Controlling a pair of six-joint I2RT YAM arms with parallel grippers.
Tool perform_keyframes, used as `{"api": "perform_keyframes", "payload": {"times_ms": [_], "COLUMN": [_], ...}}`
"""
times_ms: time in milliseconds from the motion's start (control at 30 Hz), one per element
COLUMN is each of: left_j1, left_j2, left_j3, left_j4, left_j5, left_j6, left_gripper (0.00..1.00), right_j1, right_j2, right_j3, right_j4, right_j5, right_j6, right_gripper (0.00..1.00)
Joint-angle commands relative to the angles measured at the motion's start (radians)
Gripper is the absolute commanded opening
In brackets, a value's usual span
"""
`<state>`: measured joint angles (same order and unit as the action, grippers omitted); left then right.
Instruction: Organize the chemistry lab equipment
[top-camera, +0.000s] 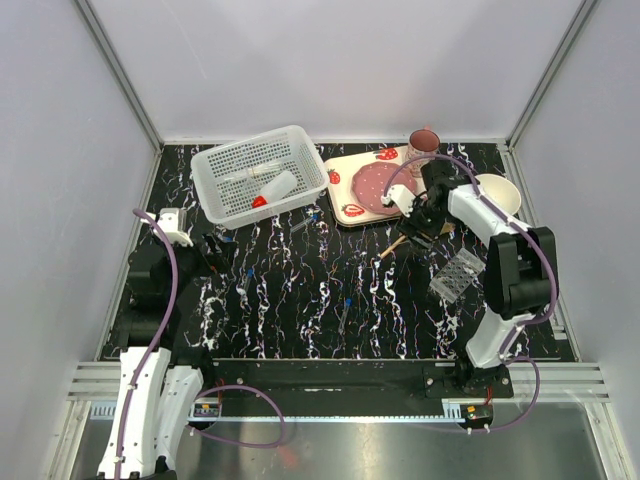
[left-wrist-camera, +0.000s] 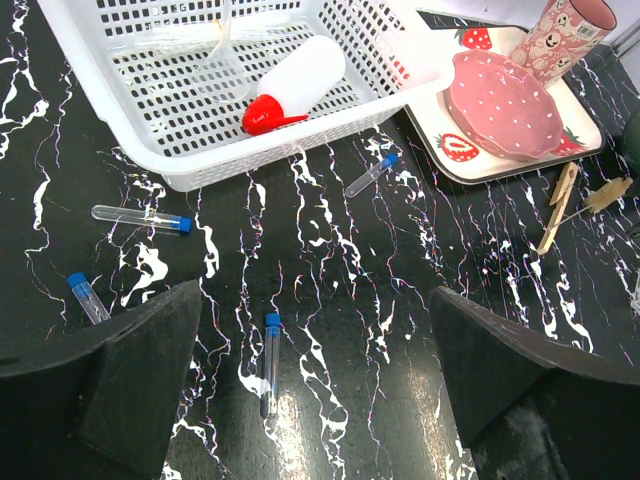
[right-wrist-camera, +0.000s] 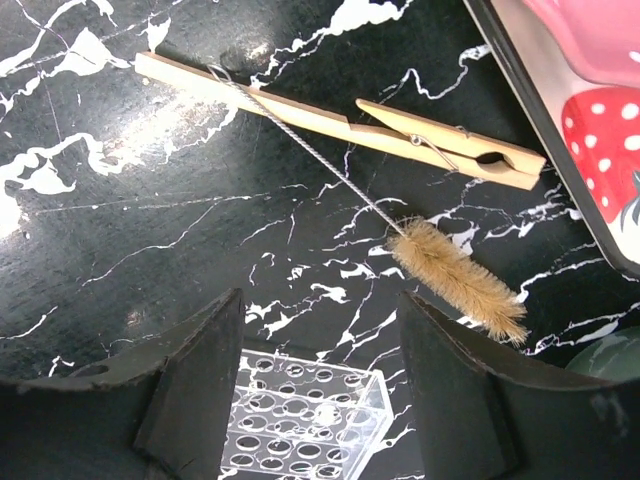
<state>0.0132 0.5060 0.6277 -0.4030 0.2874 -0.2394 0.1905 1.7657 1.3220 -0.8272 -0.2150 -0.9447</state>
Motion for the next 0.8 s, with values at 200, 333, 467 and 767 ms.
{"api": "perform_keyframes", "payload": {"times_ms": [200, 333, 467, 767], "left_j1": [-0.004, -0.004, -0.005, -0.005], "left_j2": [0.008, 0.011, 0.014, 0.020], "left_j3": [0.003, 0.003, 0.003, 0.003], "left_j4": [0.029, 0.029, 0.029, 0.032], "left_j5": [-0.004, -0.004, -0.004, -0.004], "left_j6": [0.011, 0.012, 0.012, 0.014], "left_gripper": [0.99, 0.99, 0.99, 0.99], "right_j1": [0.040, 0.043, 0.043, 0.043], "right_j2": [0.090, 0.120, 0.135, 0.193], "right_j3": [0.049, 0.057, 0.062, 0.062], "right_j4": [0.065, 0.094, 0.112, 0.132], "right_j5": [0.095, 0.135, 0.167, 0.207], "right_j6": [-0.068, -0.109, -0.157, -0.239], "right_gripper": [0.60, 0.57, 0.56, 0.49]}}
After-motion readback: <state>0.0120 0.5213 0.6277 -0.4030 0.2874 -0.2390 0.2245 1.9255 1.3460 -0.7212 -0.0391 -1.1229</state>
